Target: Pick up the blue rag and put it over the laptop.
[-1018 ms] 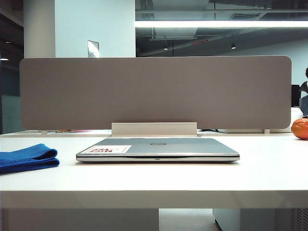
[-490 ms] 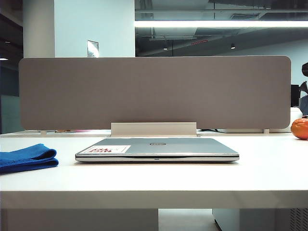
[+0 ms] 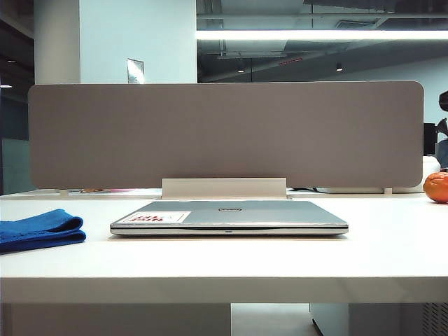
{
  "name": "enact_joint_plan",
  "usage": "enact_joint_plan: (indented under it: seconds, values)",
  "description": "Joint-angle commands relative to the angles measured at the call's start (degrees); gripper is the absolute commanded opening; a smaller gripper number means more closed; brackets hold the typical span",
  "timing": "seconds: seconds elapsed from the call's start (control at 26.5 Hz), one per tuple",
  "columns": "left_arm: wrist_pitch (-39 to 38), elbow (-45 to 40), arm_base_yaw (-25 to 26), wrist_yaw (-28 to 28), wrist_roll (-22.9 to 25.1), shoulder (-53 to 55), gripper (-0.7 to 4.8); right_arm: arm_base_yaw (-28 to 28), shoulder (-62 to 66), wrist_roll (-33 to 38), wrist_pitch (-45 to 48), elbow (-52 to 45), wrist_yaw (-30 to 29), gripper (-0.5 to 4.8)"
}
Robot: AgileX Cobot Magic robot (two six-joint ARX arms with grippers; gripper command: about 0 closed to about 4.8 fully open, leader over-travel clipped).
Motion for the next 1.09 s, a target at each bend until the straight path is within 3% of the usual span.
enact_joint_plan:
  seconds: [0.04,0.23,0.49,0.79,0.98,1.09]
  values:
    - [-0.37,5.35,-0.04,0.31,0.39,7.82,-0.06,0.04,-0.13,0.02,0.72,-0.31,-0.02,-0.05]
    - [-2.93,15.82,-0.04,0.28,3.96,22.93,-0.06,0.04,-0.13,0.02,0.7,-0.31,-0.02,-0.05]
    - [-4.42,21.42,0.04,-0.02,7.89,32.2,-0.06,0.04,-0.13,0.02,0.68,-0.31,0.0,-0.05]
    - [-5.66,24.15,5.14,-0.28,9.29,39.08,-0.06,0.04,-0.13,0.0,0.68,-0.31,0.15,-0.05]
    - [-5.33,24.15,10.78,9.6,8.74,41.29,-0.06,0.04,-0.13,0.0,0.7,-0.31,0.2,-0.05]
    - [-5.29,24.15,14.49,12.66,7.58,45.46,-0.06,0.04,-0.13,0.0,0.68,-0.31,0.22,-0.05]
